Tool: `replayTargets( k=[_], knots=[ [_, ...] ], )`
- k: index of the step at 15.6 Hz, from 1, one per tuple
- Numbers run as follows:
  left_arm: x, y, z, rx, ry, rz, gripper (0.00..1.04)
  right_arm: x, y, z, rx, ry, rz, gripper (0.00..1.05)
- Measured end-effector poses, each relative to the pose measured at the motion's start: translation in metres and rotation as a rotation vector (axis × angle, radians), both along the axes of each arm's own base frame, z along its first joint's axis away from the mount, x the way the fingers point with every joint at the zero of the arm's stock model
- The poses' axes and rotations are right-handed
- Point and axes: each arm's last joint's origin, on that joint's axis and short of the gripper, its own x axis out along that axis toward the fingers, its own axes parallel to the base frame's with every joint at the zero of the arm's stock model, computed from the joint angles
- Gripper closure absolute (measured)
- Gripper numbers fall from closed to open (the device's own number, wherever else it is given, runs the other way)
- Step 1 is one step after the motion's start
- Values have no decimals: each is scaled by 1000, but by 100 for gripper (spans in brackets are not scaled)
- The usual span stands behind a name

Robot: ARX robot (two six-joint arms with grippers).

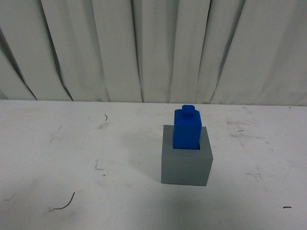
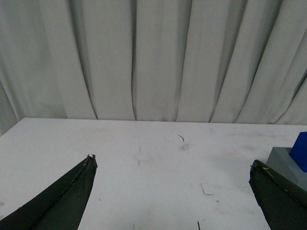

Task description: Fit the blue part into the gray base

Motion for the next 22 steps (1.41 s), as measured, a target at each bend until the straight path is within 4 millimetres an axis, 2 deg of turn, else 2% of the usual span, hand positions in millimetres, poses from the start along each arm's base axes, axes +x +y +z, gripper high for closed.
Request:
replayTargets(
  k=[2,8,22],
  knots=[
    [0,0,0,0,0,0,7,0,0,0,0,0,0,83],
    [0,0,0,0,0,0,7,0,0,0,0,0,0,8],
    [0,0,0,0,0,0,7,0,0,0,1,0,0,6]
  ],
)
